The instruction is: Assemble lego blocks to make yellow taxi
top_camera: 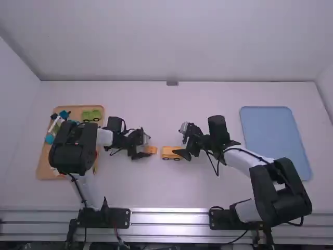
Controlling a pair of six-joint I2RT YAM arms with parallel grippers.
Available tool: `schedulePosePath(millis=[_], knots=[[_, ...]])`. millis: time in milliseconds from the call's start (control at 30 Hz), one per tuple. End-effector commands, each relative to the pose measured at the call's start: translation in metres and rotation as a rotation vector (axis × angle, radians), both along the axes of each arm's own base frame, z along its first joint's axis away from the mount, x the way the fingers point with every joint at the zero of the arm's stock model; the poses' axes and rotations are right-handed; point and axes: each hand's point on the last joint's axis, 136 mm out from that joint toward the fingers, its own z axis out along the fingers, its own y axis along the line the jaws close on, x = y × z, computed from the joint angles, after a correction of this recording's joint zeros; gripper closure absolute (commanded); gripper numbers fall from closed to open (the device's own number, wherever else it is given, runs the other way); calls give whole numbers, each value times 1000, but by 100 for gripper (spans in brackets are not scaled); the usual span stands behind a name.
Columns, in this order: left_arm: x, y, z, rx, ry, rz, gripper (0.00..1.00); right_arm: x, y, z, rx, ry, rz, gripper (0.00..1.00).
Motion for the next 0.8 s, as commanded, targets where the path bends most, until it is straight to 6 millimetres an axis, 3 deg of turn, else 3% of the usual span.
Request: schedulePosePath(millis=[0,33,67,200,300,467,633,767], knots=[[-9,2,-9,9,40,16,20,6,3,17,26,-44,6,1],[-8,3,-9,9,29,22,30,6,4,18,28,-52,10,1],[-8,4,-10,12,27,23,33,5,5,19,28,-53,12,1],[-10,5,-14,30,31,29,35,6,5,19,29,-55,12,1],[-12,4,-16,37,41,25,42,5,6,18,28,-52,15,1],[-9,3,-16,34,20,19,73,8,2,18,28,-52,1,1],[-11,0,-12,5,27,10,74,8,1,18,27,-51,0,1],[-7,0,-2,-10,49,48,87,8,-1,16,17,-45,-3,1]])
